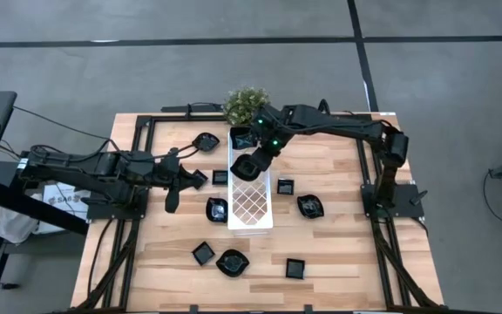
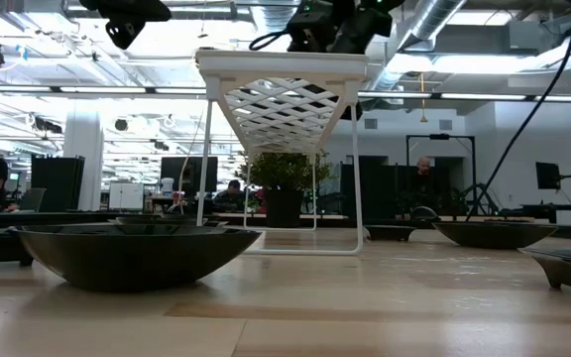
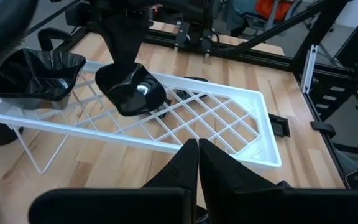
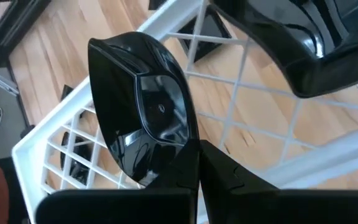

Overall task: Pick & Place Mini shaped plates
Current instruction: Put the leaf-shaped plate on the shelf

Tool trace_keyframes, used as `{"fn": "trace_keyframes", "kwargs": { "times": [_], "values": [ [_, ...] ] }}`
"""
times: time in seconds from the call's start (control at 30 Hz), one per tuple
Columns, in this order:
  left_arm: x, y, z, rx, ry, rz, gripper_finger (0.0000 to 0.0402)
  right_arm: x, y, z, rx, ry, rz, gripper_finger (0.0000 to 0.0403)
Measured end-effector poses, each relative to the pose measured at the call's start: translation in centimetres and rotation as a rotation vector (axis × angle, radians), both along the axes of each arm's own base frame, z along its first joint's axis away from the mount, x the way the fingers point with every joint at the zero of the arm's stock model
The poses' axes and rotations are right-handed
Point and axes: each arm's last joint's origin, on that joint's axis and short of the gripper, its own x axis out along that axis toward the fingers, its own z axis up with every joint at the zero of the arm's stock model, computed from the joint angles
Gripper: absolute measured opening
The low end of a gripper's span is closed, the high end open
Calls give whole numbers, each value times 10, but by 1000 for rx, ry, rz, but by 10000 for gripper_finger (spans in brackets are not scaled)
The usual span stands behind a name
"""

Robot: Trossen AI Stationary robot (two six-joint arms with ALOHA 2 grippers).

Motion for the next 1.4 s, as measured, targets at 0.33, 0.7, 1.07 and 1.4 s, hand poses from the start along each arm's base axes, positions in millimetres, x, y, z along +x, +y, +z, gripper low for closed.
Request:
{"fn": "trace_keyframes", "kwargs": {
  "times": [0.33, 0.7, 1.07, 1.4],
  "values": [
    [0, 0, 0, 0, 1, 0, 14, -3, -3, -1, -38, 33, -25, 0],
    [0, 0, 0, 0, 3, 0, 14, -3, -3, -2, -38, 36, -24, 49],
    [0, 0, 0, 0, 4, 0, 14, -3, -2, -2, -37, 36, -21, 110],
    [0, 0, 0, 0, 4, 0, 14, -2, 3, 7, -43, 29, 3, 161]
  ]
}}
